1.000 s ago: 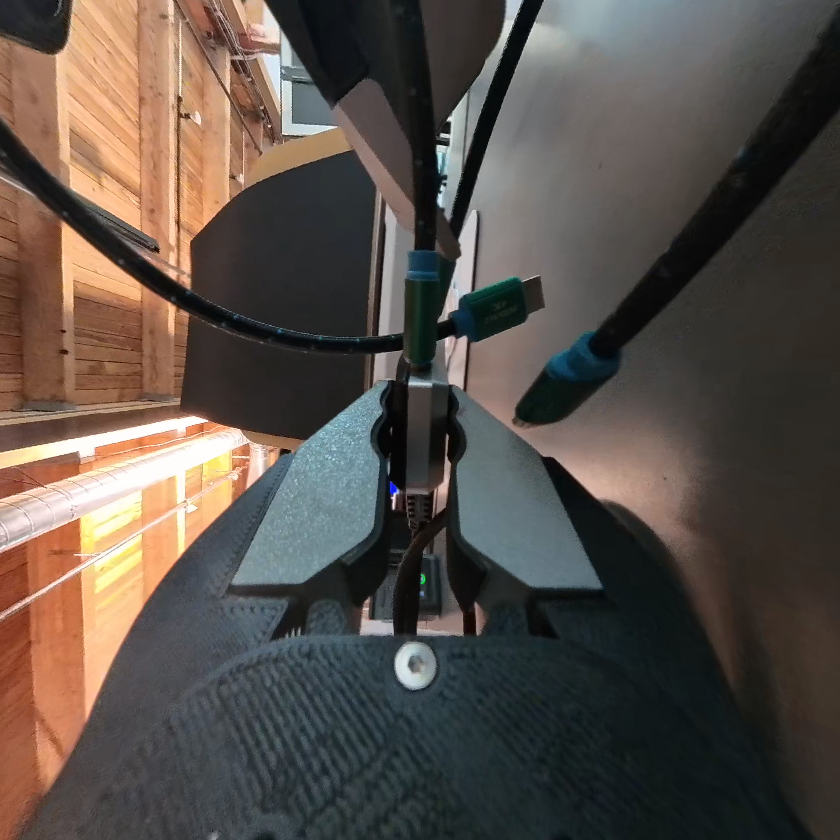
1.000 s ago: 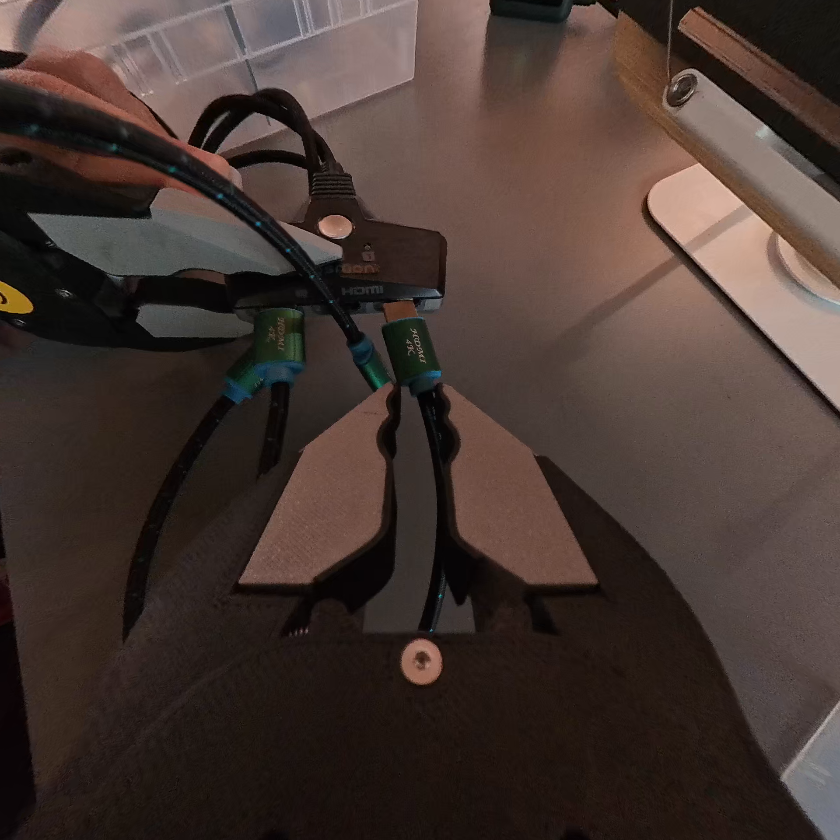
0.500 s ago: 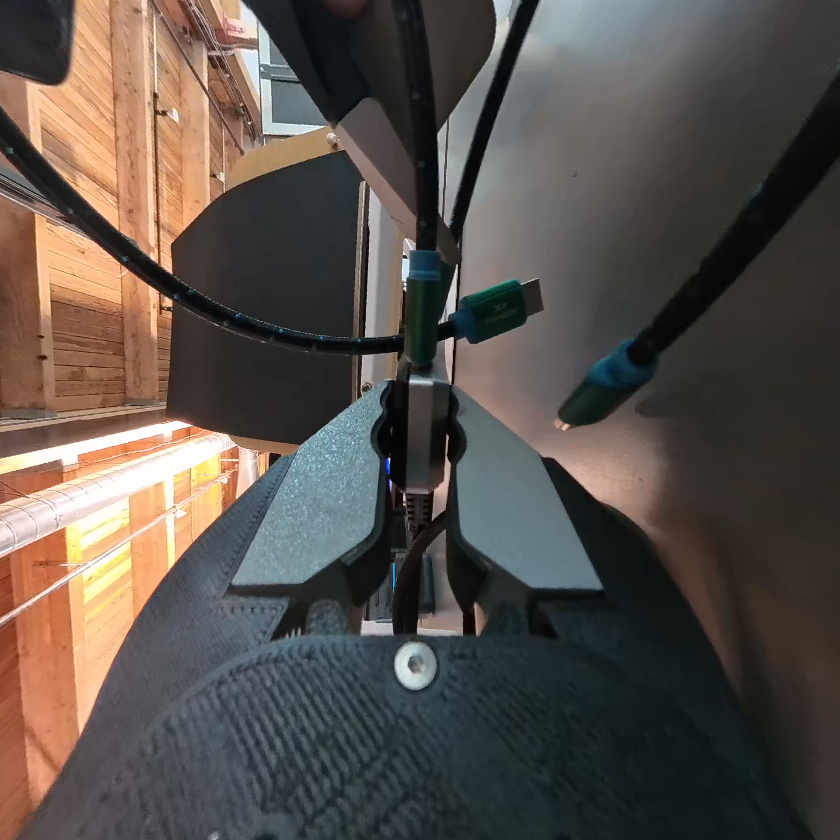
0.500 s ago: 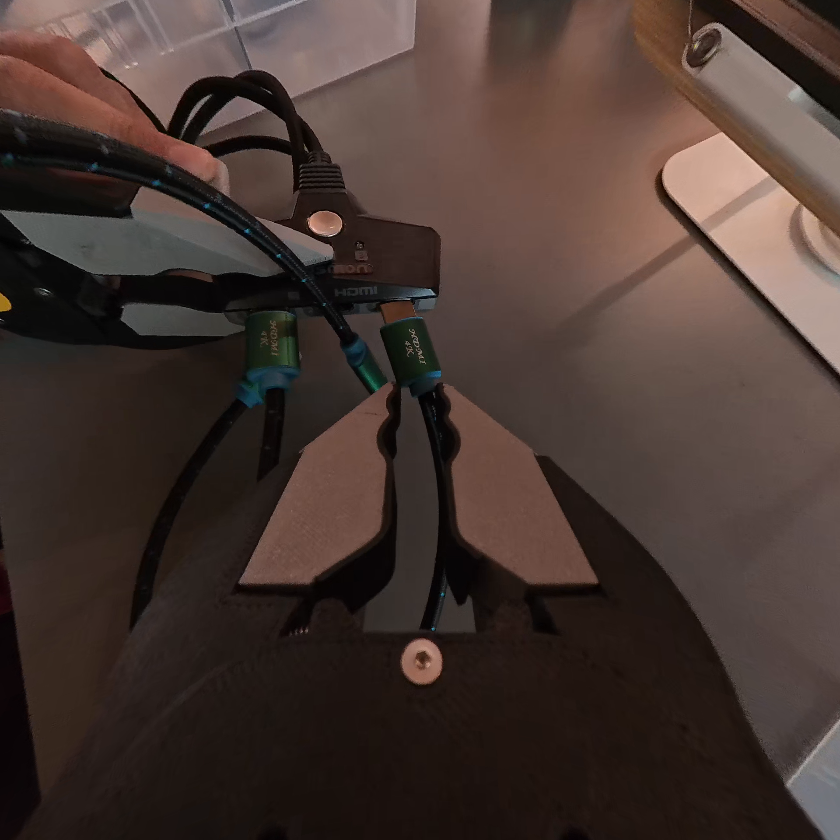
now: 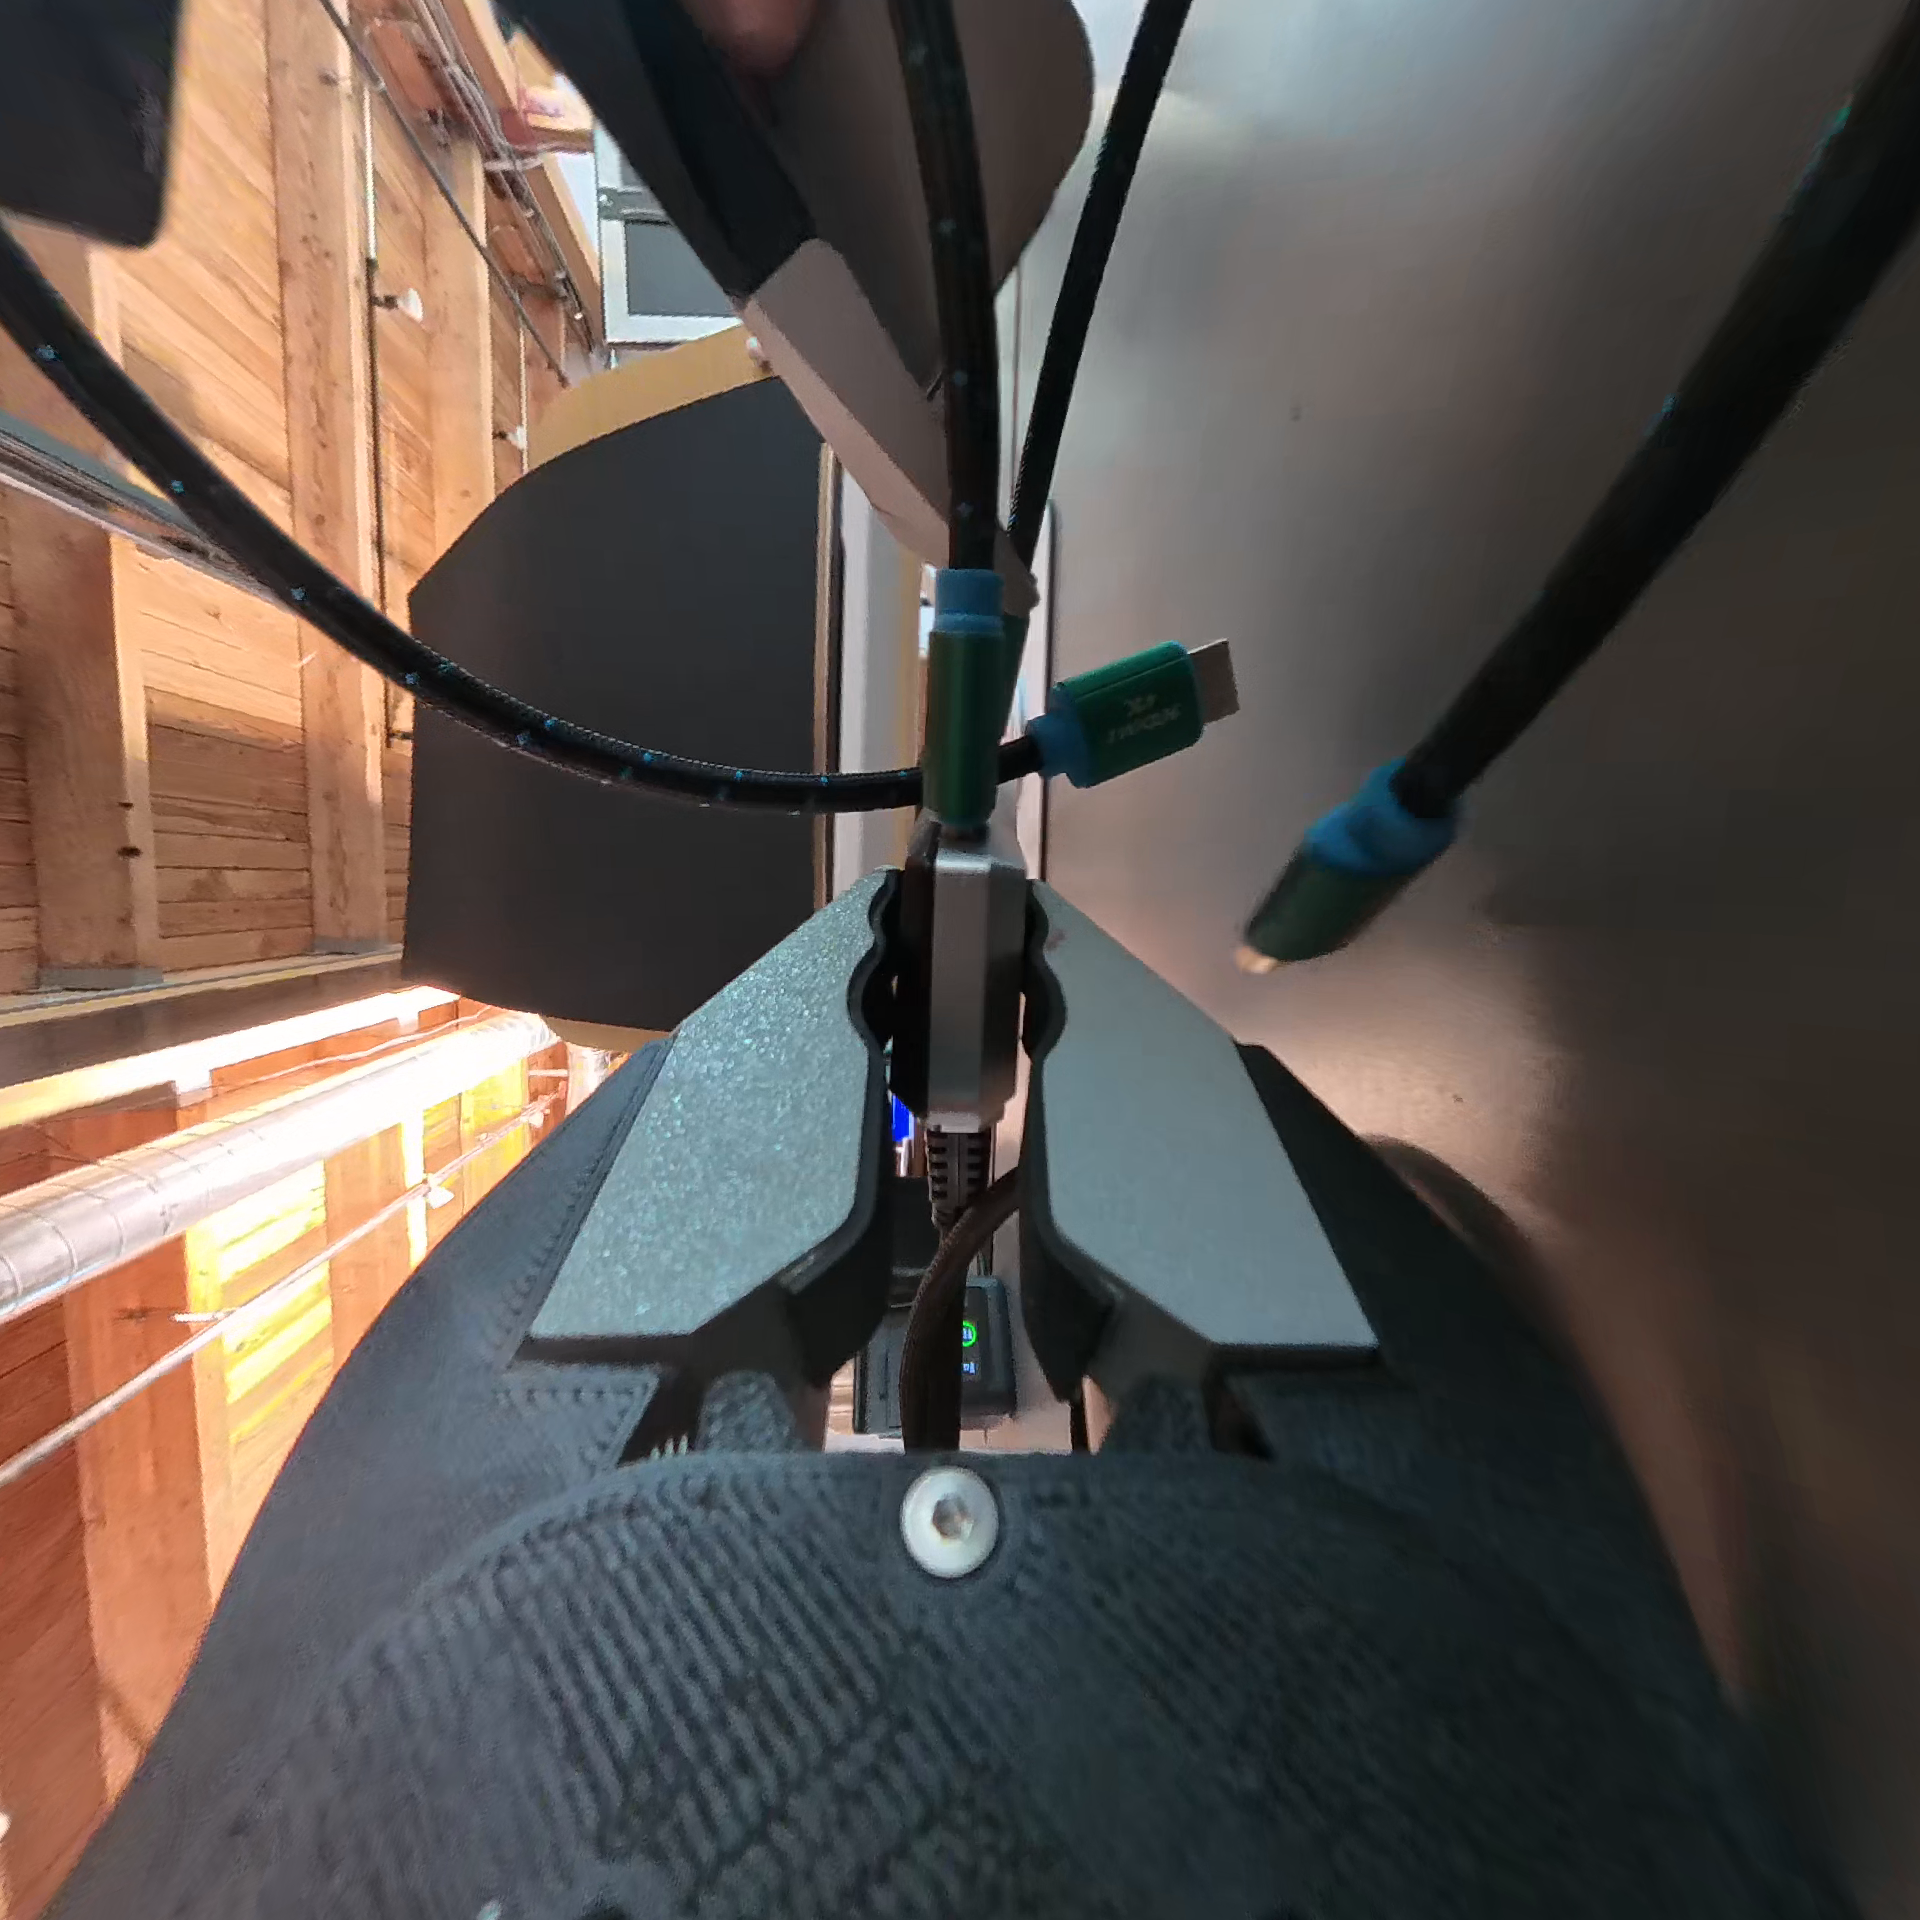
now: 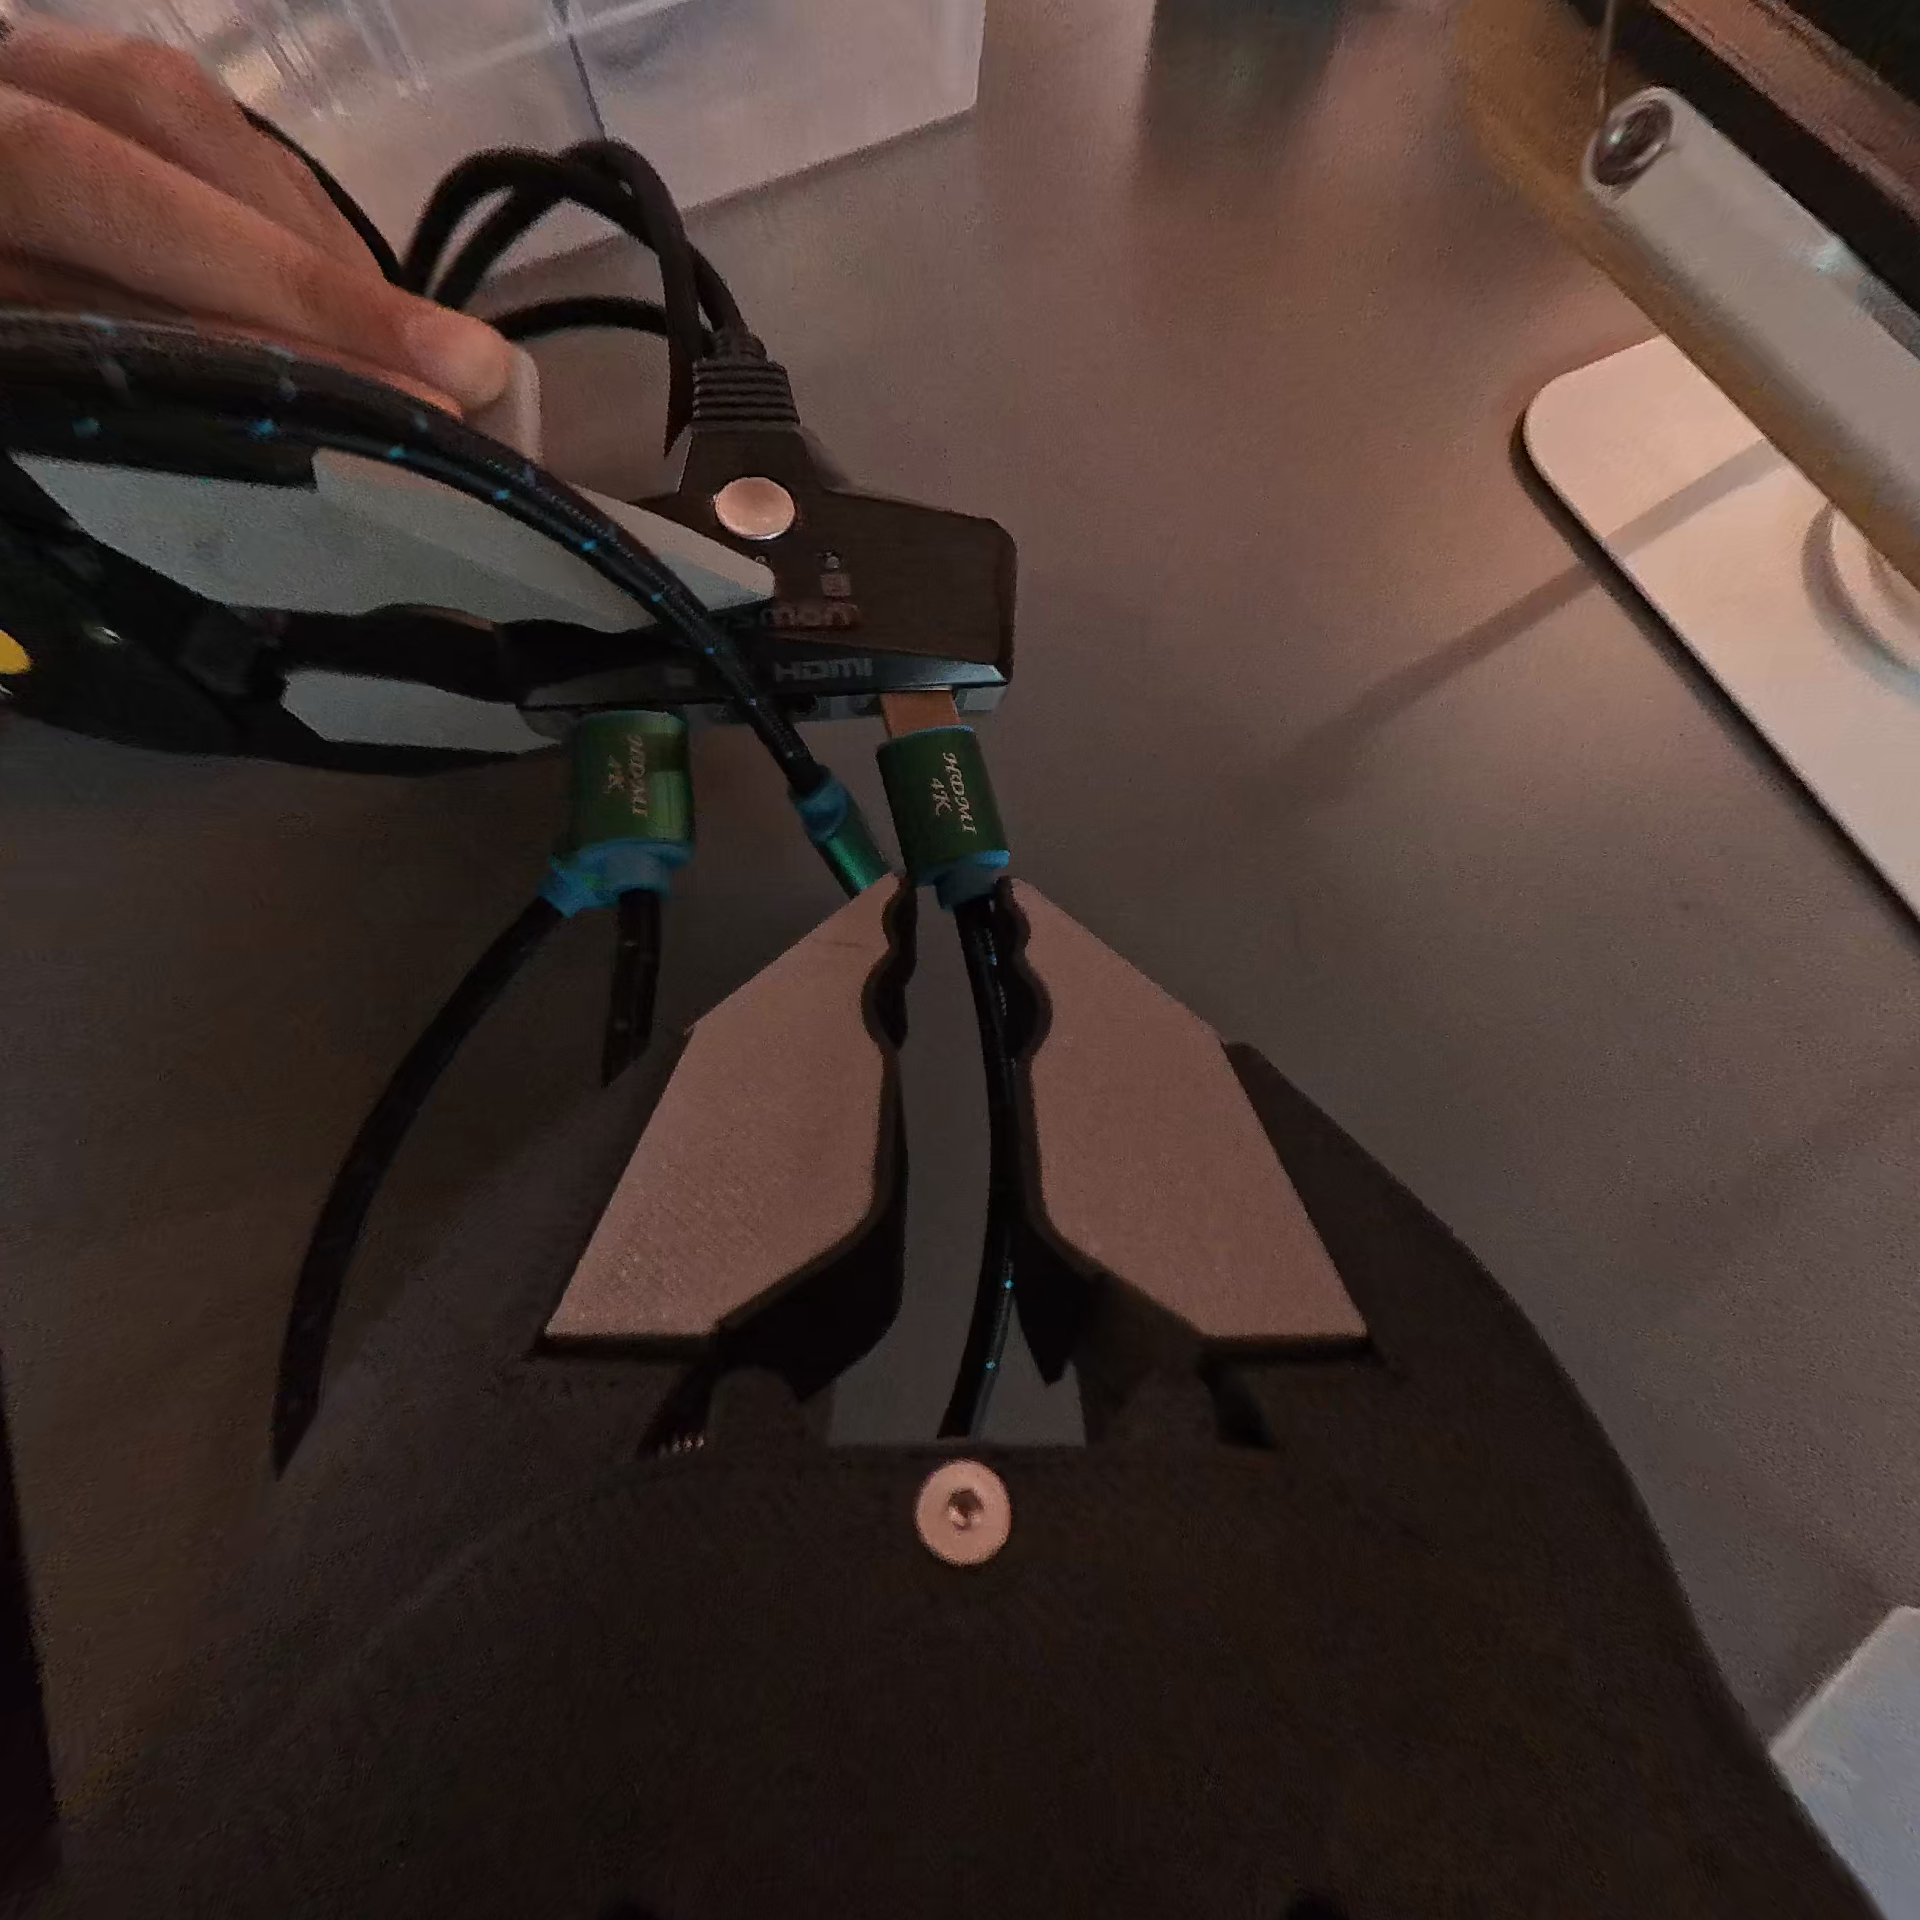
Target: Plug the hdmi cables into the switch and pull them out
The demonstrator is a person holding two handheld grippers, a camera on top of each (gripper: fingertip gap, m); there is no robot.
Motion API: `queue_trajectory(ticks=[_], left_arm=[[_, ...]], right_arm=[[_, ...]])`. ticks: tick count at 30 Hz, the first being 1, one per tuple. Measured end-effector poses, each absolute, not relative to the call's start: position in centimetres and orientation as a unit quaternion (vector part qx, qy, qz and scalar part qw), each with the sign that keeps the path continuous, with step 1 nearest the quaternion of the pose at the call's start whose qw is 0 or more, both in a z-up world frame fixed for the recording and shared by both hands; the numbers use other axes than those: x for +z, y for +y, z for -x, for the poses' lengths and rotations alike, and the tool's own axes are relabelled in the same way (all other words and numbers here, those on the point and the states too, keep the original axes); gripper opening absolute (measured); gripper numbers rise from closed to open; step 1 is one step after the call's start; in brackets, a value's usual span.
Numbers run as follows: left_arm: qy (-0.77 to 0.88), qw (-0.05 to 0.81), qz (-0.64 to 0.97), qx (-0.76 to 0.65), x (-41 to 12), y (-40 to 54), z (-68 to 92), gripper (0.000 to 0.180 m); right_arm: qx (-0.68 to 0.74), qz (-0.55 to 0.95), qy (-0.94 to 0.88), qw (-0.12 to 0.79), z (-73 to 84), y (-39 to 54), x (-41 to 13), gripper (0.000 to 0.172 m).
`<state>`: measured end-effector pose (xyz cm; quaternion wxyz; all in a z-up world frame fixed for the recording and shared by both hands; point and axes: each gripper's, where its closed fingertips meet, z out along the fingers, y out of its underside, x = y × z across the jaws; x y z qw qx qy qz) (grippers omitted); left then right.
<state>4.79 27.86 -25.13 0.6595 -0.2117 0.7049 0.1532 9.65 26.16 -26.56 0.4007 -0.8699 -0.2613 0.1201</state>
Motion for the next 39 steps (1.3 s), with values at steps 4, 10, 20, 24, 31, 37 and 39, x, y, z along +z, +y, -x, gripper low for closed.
queue_trajectory(ticks=[4,10,20,24,31,37,39], left_arm=[[0.713,0.650,0.181,0.189,-25.8,27.6,-4.9,0.018],[0.704,0.654,0.220,0.171,-25.8,28.1,-4.8,0.018],[0.706,0.649,0.227,0.170,-25.7,28.5,-4.7,0.018],[0.708,0.651,0.219,0.168,-25.6,28.5,-4.6,0.019],[0.705,0.659,0.212,0.151,-25.3,28.0,-4.6,0.019],[0.719,0.651,0.196,0.145,-26.0,27.7,-4.0,0.018],[0.720,0.650,0.180,0.161,-26.2,27.6,-4.0,0.018]], right_arm=[[0.100,0.873,-0.288,0.381,-9.7,25.8,-27.3,0.011],[0.113,0.866,-0.282,0.397,-9.7,26.0,-27.0,0.010],[0.127,0.868,-0.275,0.393,-9.0,26.2,-27.4,0.006],[0.141,0.864,-0.274,0.398,-8.9,26.2,-27.2,0.007],[0.175,0.861,-0.280,0.388,-8.7,25.9,-27.6,0.007],[0.159,0.853,-0.315,0.385,-8.4,25.5,-27.8,0.007],[0.149,0.854,-0.329,0.374,-8.2,25.3,-28.1,0.006]])
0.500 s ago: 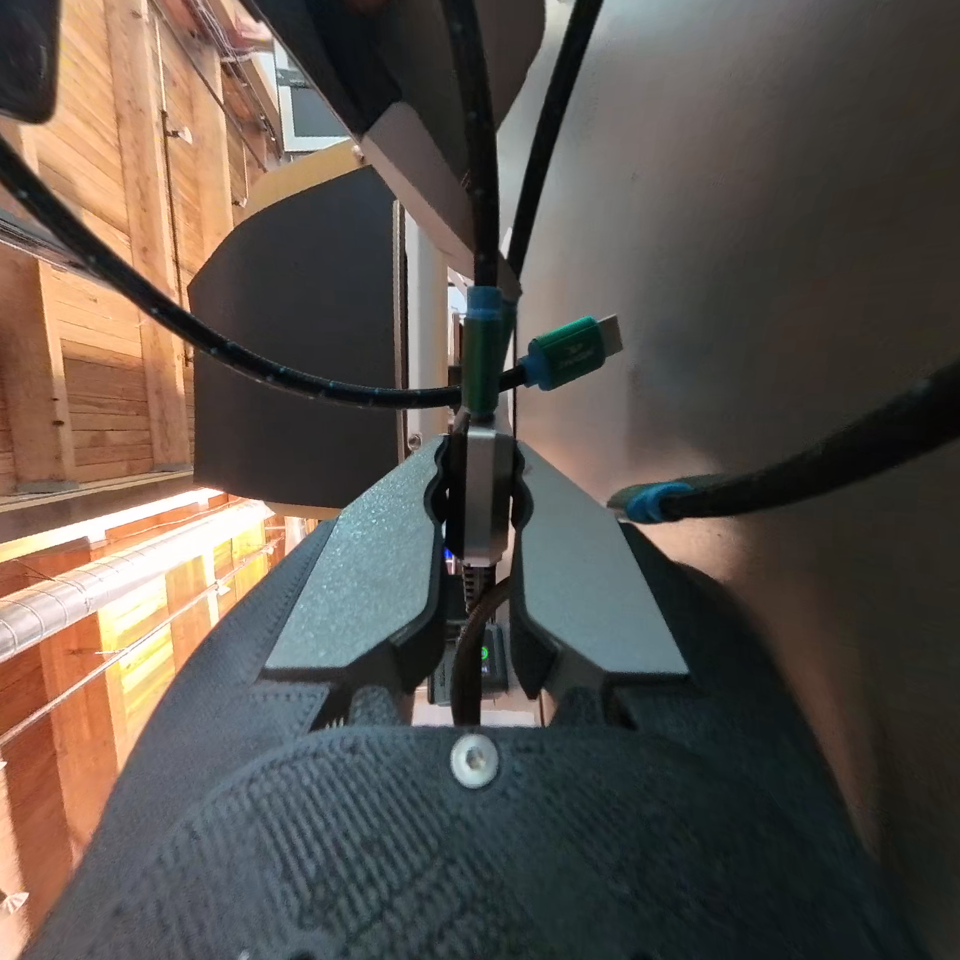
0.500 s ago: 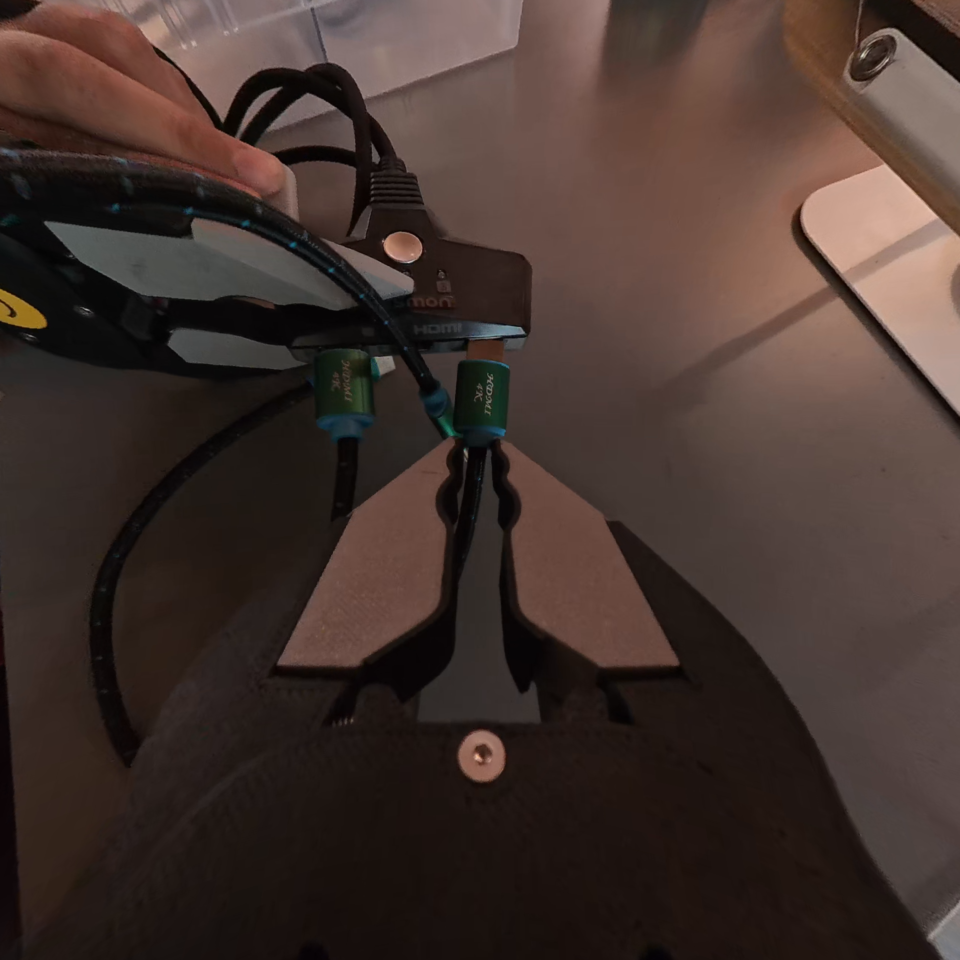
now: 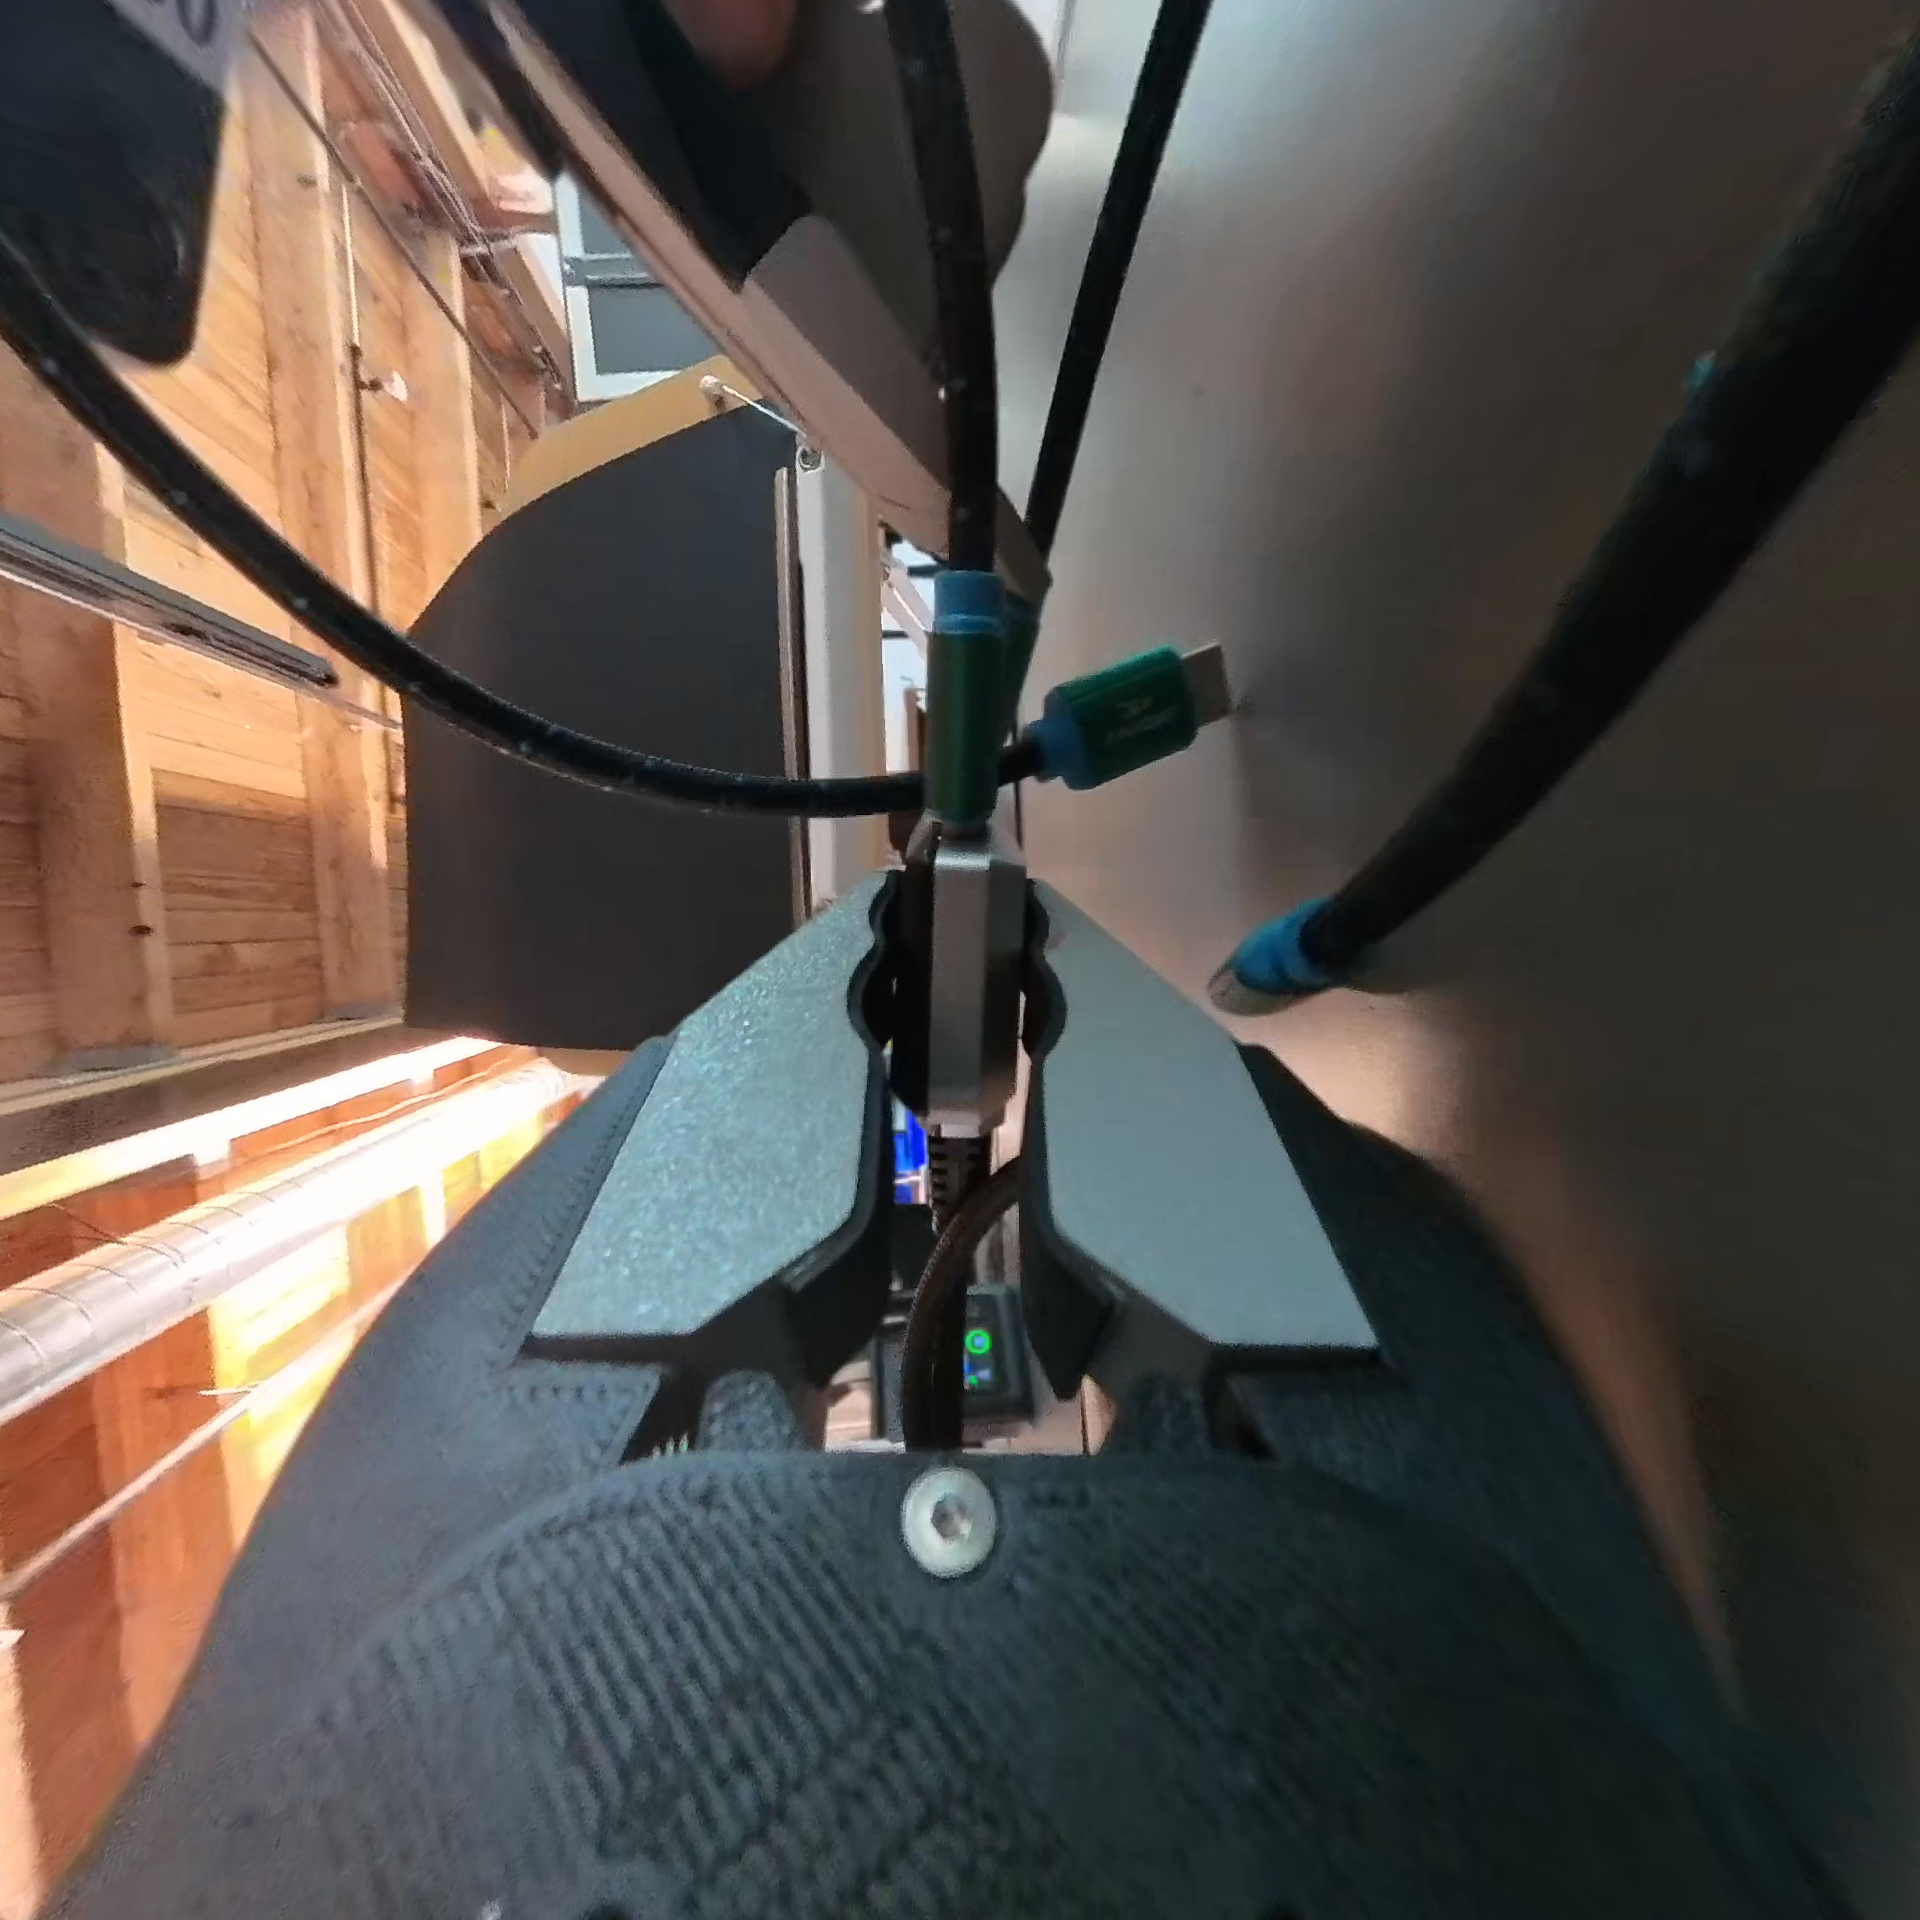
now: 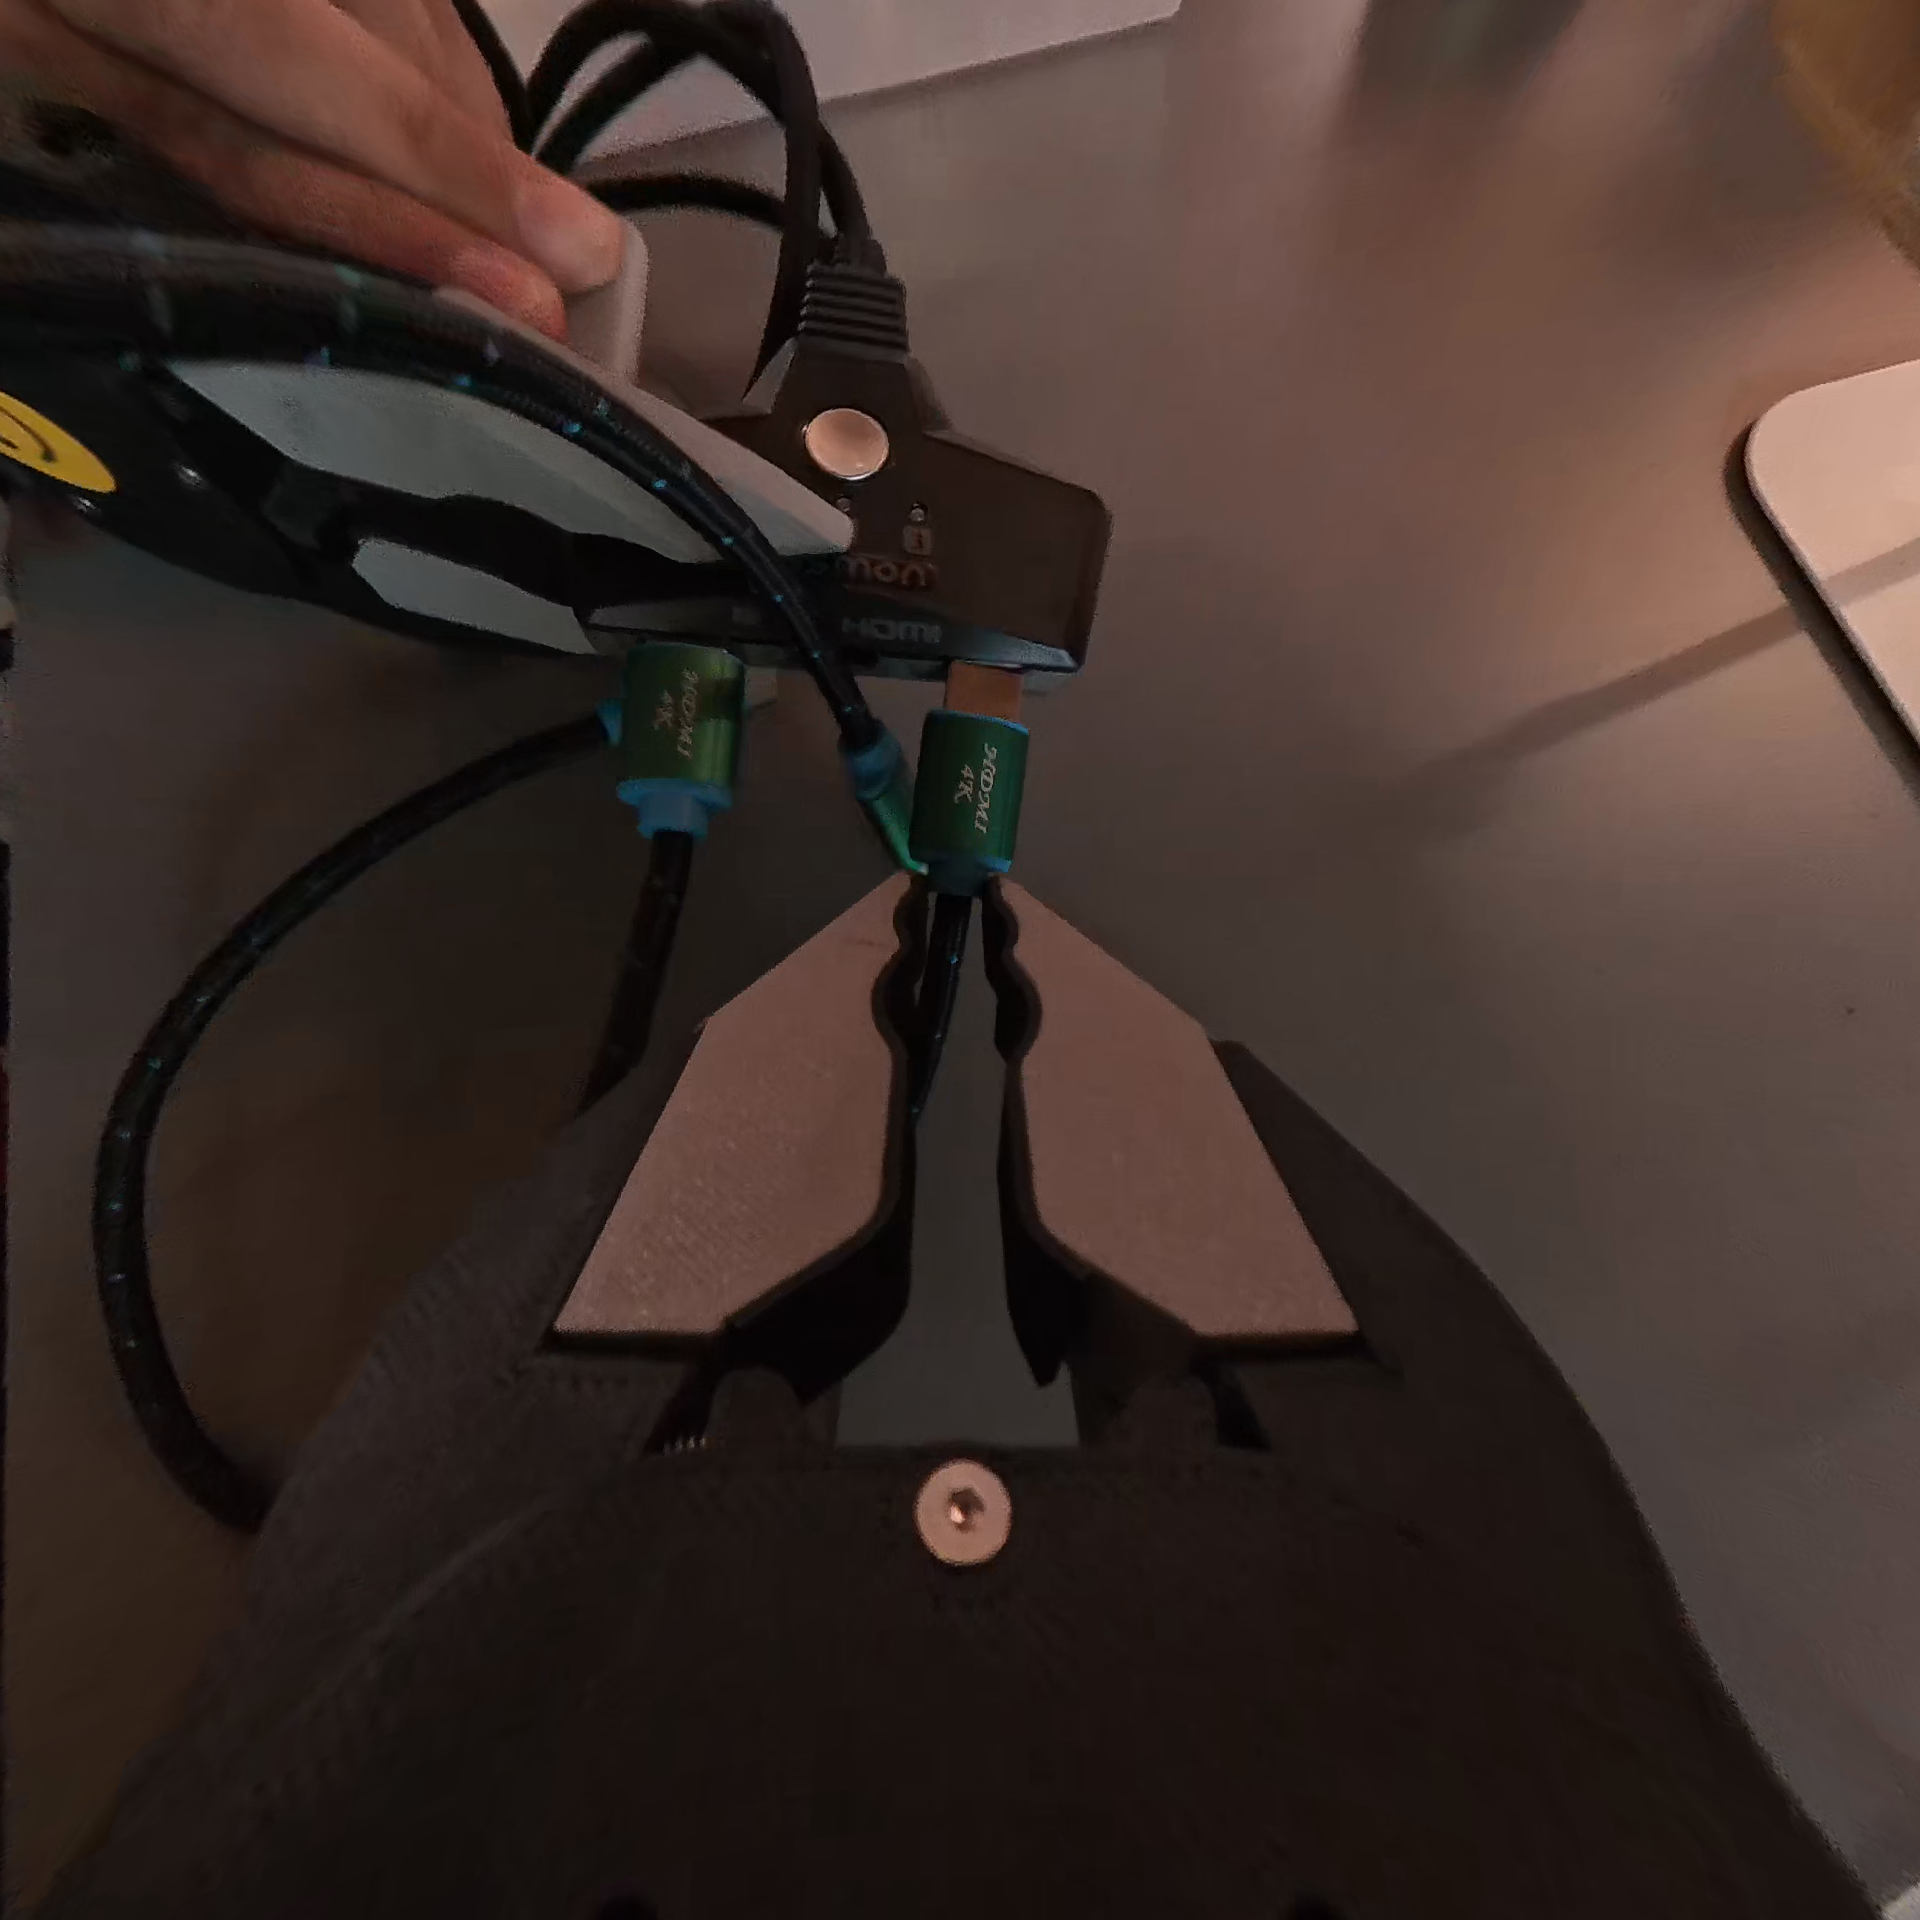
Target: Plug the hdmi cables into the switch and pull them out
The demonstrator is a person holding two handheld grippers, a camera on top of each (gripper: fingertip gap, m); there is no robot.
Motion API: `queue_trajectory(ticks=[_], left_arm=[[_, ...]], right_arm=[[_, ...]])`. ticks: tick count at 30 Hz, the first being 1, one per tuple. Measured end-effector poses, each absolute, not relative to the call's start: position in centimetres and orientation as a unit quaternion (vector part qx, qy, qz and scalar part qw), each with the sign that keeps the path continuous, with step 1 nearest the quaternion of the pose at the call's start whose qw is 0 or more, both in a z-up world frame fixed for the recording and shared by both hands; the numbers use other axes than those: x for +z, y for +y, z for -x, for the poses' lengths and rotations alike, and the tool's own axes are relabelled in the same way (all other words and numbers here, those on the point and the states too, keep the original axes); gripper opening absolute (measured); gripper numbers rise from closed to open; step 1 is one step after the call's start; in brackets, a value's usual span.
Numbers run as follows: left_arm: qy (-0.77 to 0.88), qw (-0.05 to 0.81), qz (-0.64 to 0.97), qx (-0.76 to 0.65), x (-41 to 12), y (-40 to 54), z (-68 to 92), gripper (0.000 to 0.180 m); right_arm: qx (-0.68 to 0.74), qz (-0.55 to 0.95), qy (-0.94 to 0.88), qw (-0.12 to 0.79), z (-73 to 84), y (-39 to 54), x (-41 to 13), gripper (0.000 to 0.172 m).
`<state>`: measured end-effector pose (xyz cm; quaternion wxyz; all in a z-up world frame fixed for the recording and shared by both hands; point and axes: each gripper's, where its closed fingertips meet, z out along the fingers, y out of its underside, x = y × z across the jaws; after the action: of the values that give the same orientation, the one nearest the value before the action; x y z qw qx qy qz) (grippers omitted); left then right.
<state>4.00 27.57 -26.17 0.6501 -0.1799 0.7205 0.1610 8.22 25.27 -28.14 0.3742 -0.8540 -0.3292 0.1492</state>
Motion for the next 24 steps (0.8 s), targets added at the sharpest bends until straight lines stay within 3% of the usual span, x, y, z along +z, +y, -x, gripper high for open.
queue_trajectory(ticks=[9,18,24], left_arm=[[0.720,0.651,0.145,0.193,-26.3,27.0,-4.2,0.019],[0.728,0.651,0.172,0.130,-26.3,26.3,-4.0,0.019],[0.726,0.656,0.161,0.127,-26.2,25.8,-4.1,0.019]], right_arm=[[0.108,0.863,-0.343,0.355,-8.5,24.8,-28.2,0.007],[0.020,0.828,-0.435,0.354,-8.3,24.1,-28.0,0.006],[0.057,0.826,-0.443,0.345,-8.1,23.5,-28.2,0.006]])
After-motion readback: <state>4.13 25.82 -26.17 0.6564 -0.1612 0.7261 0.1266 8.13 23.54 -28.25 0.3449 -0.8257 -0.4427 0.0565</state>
